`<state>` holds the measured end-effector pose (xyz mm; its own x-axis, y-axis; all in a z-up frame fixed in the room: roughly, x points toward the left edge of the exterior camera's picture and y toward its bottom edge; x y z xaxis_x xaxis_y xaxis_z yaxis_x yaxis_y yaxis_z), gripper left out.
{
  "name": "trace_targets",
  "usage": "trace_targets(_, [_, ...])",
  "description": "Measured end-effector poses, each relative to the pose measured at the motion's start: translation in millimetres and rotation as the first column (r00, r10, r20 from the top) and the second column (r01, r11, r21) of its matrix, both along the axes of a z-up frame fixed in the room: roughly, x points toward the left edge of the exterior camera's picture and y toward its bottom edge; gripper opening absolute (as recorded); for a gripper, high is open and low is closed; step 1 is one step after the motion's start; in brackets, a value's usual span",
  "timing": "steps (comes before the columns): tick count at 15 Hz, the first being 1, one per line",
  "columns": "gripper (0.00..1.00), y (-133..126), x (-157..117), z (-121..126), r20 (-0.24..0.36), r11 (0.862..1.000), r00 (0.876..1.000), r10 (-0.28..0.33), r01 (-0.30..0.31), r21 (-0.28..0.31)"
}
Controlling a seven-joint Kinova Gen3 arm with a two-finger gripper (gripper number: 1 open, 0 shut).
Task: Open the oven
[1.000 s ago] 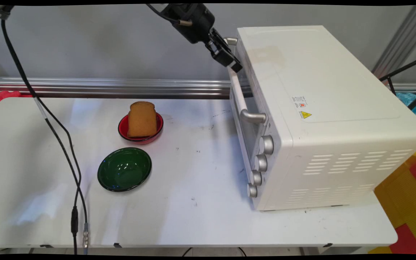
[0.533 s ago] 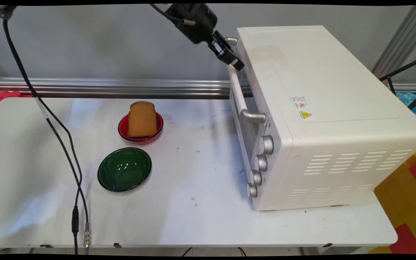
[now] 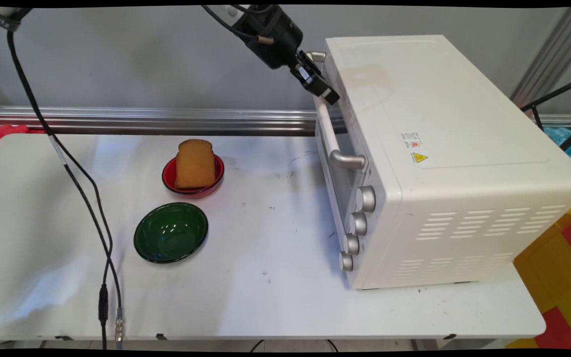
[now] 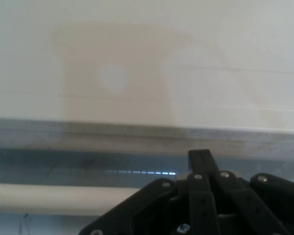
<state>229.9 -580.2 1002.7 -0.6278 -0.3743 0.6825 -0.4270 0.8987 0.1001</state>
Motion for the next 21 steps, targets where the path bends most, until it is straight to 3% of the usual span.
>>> trace_targets(12, [0.00, -2, -3, -10, 0.037, 0.999, 0.999, -0.033, 0.034, -0.039])
trace_targets(21, [0.00, 13, 20, -16, 0.115, 0.998, 0.993, -0.039, 0.043, -0.036])
